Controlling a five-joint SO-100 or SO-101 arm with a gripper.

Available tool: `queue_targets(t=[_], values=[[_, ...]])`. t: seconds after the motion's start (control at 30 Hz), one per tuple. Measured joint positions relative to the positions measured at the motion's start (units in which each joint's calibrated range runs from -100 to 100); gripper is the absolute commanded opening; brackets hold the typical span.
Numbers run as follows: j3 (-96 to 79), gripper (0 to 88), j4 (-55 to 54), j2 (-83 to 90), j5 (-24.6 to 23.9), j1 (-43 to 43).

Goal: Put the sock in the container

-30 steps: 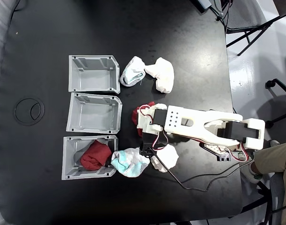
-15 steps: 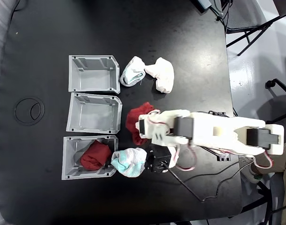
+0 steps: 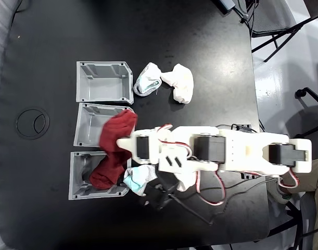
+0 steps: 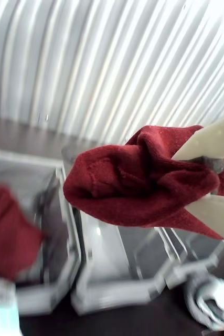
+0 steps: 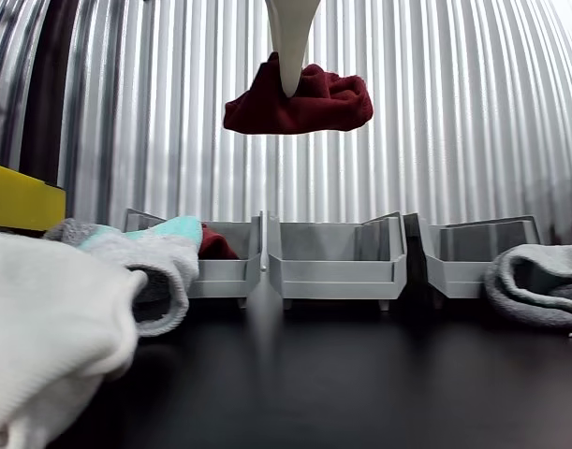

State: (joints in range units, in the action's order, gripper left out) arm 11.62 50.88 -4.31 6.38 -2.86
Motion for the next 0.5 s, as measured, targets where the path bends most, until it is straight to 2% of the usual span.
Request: queue_targets(t=[0.5], values=[[20.9, 1.3, -1.6, -16.2, 0.0, 18.2]])
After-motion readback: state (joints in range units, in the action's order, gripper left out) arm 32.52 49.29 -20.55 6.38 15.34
